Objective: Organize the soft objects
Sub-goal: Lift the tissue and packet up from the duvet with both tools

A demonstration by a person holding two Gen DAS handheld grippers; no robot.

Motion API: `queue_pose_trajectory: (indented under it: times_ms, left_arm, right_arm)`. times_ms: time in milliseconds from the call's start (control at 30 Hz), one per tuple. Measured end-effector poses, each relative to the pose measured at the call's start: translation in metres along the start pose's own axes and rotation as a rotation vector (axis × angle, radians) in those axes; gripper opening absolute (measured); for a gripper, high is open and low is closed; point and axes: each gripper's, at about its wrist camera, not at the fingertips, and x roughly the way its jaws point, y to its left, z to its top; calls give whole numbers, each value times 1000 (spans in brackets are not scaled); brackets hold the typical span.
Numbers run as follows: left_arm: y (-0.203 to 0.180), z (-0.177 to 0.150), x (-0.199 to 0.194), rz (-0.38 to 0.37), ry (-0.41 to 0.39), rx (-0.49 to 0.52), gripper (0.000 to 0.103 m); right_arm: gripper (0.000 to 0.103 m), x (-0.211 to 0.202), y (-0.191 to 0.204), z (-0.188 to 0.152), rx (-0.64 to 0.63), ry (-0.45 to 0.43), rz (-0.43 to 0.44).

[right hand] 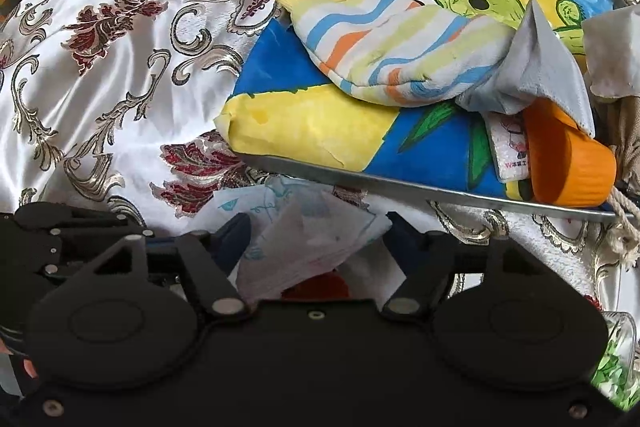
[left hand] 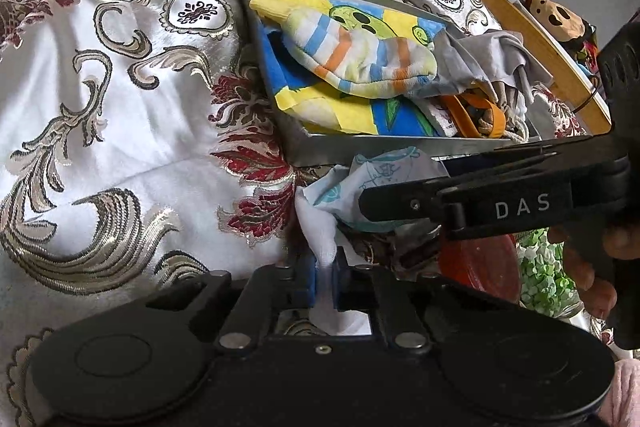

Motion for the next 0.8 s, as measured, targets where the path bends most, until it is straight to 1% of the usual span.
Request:
queue_pose_trajectory:
  times_ms: [100, 233, 267, 367, 400, 433, 533, 600, 800]
  left_arm:
    - [1, 0, 0, -6, 0, -10, 6]
    - [3, 1, -1, -14, -2, -30, 5]
    - [3, 2, -1, -14, -2, -32, 5]
    - [3, 2, -3, 1, -4, -37, 4]
    - [2, 2, -4, 6, -8, -35, 4]
    - [1, 3, -6, 8, -13, -36, 4]
    - [-1, 4, -12, 13, -27, -39, 4]
    - [-4, 5, -16, 16, -35, -35, 4]
    - [-9, 6, -28, 29, -57, -41, 4]
  right_arm:
    - [63, 0, 1, 0, -7, -1, 8]
    - [58, 0, 6, -1, -23, 4, 16]
    - [53, 0, 7, -1, -30, 8, 15]
    - [49, -2, 11, -3, -45, 8, 9]
    - [39, -3, 11, -4, -46, 9, 11]
    - [37, -4, 12, -4, -47, 13, 15]
    - [33, -9, 13, -6, -58, 4, 20]
    - [27, -13, 12, -8, -59, -9, 21]
    - [25, -26, 11, -14, -69, -53, 31]
